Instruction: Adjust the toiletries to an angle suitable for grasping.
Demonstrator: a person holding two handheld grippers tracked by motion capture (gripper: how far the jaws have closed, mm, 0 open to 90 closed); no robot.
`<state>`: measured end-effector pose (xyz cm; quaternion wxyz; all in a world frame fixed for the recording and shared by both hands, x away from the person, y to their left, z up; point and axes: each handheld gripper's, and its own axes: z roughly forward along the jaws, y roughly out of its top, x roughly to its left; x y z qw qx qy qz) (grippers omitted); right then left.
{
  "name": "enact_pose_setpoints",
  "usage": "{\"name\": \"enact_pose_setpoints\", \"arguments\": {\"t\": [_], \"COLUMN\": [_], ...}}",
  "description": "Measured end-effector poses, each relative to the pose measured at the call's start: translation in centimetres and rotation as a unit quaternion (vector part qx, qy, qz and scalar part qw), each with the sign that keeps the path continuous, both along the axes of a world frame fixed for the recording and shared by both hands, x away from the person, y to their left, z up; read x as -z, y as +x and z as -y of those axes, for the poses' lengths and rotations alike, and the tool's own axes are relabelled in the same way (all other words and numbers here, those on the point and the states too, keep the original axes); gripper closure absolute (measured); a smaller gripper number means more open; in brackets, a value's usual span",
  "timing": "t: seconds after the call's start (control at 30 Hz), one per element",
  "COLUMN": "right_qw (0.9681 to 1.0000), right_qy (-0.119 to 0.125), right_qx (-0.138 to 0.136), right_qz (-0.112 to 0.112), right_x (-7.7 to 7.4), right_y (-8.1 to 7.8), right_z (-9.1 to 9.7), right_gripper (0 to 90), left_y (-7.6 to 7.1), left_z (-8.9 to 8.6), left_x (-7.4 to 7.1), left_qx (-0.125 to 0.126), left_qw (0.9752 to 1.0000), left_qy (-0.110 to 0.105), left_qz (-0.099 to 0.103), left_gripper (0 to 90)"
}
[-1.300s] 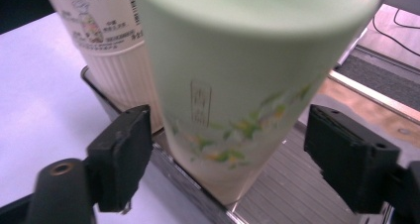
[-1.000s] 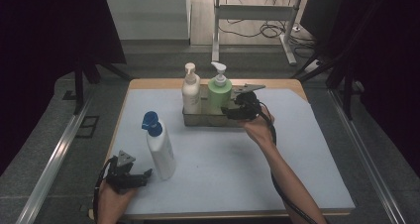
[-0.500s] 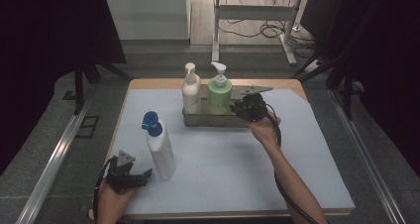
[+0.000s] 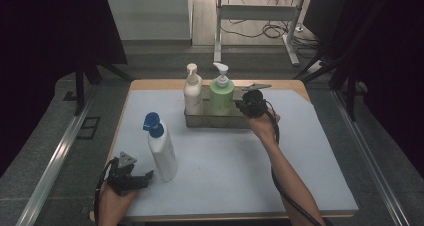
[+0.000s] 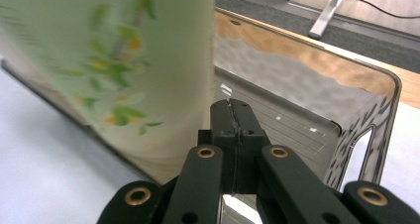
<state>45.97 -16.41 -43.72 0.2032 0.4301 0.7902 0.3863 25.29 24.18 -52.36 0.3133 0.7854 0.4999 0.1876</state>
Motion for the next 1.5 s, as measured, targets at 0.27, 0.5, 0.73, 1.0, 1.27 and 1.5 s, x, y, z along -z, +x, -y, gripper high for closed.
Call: {"name": "enact_pose_setpoints", "arguments": {"t": [0.27, 0.5, 0.73, 1.0, 1.27, 1.5], "right_qw": [0.9999, 0.9995, 0.9995, 0.9994, 0.9996, 0.9997], "right_qy": [0.002, 0.015, 0.01, 0.01, 0.008, 0.008], "right_qx": [0.007, 0.02, 0.023, 0.021, 0.009, 0.005], "right_qz": [-0.008, -0.021, -0.021, -0.024, -0.025, -0.024], "right_x": [1.0, 1.5, 1.8, 1.9, 2.1, 2.1], "right_y": [1.0, 1.5, 1.5, 1.5, 1.3, 1.1], "right_z": [-0.6, -1.2, -1.5, -1.9, -2.9, -3.6], "right_gripper": [89.4, 89.4, 89.4, 89.4, 89.4, 89.5], "left_y": [0.0, 0.0, 0.0, 0.0, 0.0, 0.0], "left_z": [0.0, 0.0, 0.0, 0.0, 0.0, 0.0], "left_x": [0.0, 0.0, 0.0, 0.0, 0.0, 0.0], "left_qx": [0.0, 0.0, 0.0, 0.0, 0.0, 0.0], "left_qw": [1.0, 1.0, 1.0, 1.0, 1.0, 1.0], "left_qy": [0.0, 0.0, 0.0, 0.0, 0.0, 0.0], "left_qz": [0.0, 0.0, 0.0, 0.0, 0.0, 0.0], "left_gripper": [12.8, 12.9, 12.8, 12.8, 12.8, 12.9]}}
